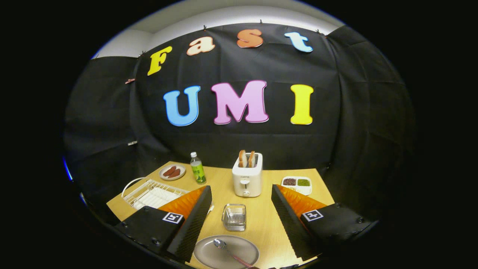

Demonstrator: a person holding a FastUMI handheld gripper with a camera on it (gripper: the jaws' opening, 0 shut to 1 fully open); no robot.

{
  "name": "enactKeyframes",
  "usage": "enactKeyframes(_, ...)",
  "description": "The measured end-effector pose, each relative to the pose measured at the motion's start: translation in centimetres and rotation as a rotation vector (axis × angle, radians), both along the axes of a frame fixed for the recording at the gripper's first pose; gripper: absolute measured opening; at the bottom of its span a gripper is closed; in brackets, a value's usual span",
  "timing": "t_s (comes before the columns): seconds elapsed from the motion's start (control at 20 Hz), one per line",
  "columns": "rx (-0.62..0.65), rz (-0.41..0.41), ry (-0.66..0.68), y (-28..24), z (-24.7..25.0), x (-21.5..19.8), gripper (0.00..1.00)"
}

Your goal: Take the plate from the dish rack, then take the spoon from the basket and place it into the plate.

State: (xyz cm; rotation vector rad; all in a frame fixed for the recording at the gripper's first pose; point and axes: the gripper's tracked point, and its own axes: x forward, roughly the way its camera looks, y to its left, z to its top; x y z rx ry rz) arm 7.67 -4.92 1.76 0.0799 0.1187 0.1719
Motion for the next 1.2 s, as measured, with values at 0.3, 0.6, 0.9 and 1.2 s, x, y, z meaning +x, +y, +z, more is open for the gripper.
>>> enactKeyframes(0.3,0.091,-0.22,-0.058,-1.1,4.4,-3.0,0.99)
enactKeyframes(0.6,0.188,-0.225,-0.106,3.6,6.1,-3.6,0.99)
enactKeyframes(0.9,0.041,-0.231,-0.169,7.2,5.9,-4.5,0.99)
enactKeyframes(1.2,0.029,-0.218,-0.165,9.6,5.0,-4.8,0.99)
